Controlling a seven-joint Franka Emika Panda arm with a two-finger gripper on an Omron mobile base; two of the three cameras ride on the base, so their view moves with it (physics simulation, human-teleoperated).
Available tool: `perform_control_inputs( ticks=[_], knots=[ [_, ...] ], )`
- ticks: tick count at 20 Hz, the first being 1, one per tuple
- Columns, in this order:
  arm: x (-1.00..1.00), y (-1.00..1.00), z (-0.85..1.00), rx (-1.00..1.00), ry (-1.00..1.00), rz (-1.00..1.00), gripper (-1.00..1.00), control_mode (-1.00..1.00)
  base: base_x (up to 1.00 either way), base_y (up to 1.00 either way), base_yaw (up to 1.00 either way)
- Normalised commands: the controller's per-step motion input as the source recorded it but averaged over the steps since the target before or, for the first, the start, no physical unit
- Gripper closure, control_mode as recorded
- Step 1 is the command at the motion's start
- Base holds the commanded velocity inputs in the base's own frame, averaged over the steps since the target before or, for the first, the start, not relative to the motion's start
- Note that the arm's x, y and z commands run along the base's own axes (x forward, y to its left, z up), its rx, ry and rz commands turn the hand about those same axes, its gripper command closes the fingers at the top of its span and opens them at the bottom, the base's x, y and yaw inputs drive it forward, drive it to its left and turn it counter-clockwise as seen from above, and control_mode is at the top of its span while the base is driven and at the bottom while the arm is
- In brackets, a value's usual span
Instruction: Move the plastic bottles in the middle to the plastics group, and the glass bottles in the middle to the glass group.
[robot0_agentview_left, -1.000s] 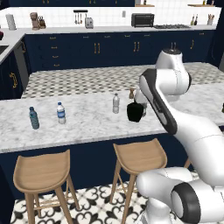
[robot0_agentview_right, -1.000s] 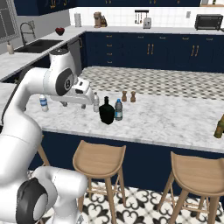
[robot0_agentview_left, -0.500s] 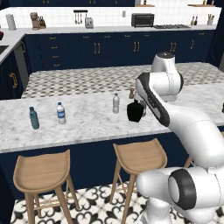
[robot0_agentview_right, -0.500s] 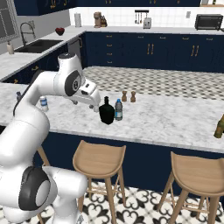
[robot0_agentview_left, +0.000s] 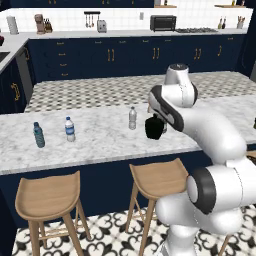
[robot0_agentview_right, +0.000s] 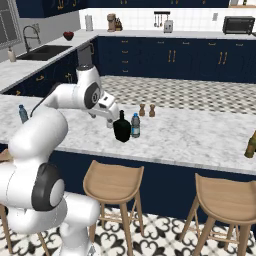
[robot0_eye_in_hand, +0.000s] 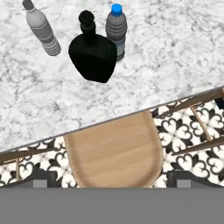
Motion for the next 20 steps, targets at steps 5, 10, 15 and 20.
perform_control_inputs(
  ticks=[5, 10, 15, 20],
  knots=[
    [0.44, 0.0, -0.28, 0.0, 0.0, -0.12, -1.0, -1.0, 0.0, 0.0, 0.0],
    [0.39, -0.03, -0.17, 0.0, 0.0, -0.13, -1.0, -1.0, 0.0, 0.0, 0.0],
    [0.34, -0.01, -0.18, -0.01, -0.02, -0.04, -1.0, -1.0, 0.0, 0.0, 0.0],
    [0.38, -0.13, -0.09, -0.04, 0.0, 0.0, -1.0, -1.0, 0.0, 0.0, 0.0]
  ],
)
